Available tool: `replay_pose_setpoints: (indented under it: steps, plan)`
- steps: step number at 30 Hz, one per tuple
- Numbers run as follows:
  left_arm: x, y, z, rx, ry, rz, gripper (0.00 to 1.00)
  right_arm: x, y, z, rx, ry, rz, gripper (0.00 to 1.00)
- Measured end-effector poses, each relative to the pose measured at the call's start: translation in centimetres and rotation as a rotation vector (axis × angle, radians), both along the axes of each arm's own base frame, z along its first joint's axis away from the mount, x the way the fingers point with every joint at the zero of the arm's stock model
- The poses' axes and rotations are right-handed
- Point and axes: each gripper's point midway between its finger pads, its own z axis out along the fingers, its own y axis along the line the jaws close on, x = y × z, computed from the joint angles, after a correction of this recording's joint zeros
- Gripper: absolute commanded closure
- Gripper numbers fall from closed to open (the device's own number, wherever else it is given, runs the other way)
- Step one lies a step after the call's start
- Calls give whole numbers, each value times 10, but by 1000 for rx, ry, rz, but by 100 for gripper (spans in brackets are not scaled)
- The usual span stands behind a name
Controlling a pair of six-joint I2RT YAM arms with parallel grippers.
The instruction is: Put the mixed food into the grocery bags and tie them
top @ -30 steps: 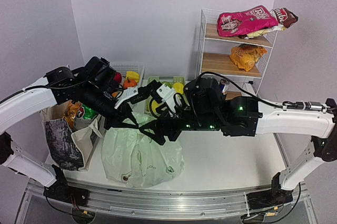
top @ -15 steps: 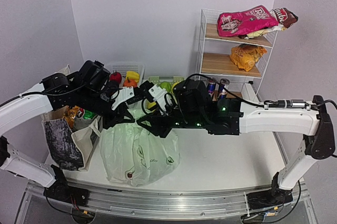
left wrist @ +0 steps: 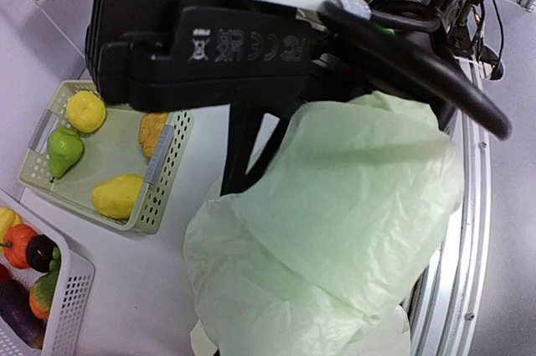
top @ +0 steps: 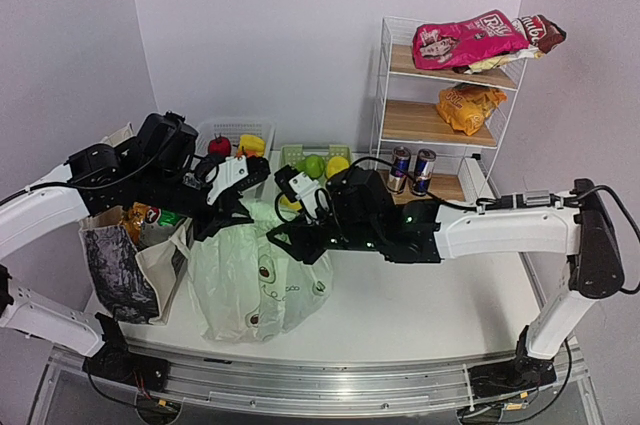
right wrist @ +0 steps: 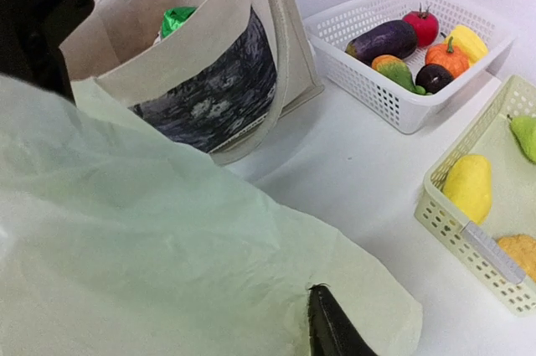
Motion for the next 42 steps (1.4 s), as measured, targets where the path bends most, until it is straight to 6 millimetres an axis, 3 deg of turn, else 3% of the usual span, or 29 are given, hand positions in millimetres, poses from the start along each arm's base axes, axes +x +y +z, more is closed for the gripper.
replay_pose_setpoints:
  steps: [2,3,7,14,28,36,42]
  plan:
    - [0,0,0,-1,5,7,100,1,1,1,24,-2,-15,99]
    - [1,0,0,-1,6,11,100,2,1,1,34,-1,-25,100]
    - [13,3,-1,6,-5,90,100,7,-6,5,65,-3,-80,100]
    - [36,3,0,18,-70,196,100,16,-36,13,69,22,-239,100]
    - [33,-13,2,-15,-52,151,100,8,-70,20,21,100,-369,100]
    - [39,-12,10,-16,-63,169,100,-9,-65,26,-88,30,-270,100]
    - [45,-17,9,-20,-55,166,100,-17,-75,36,-77,8,-254,100]
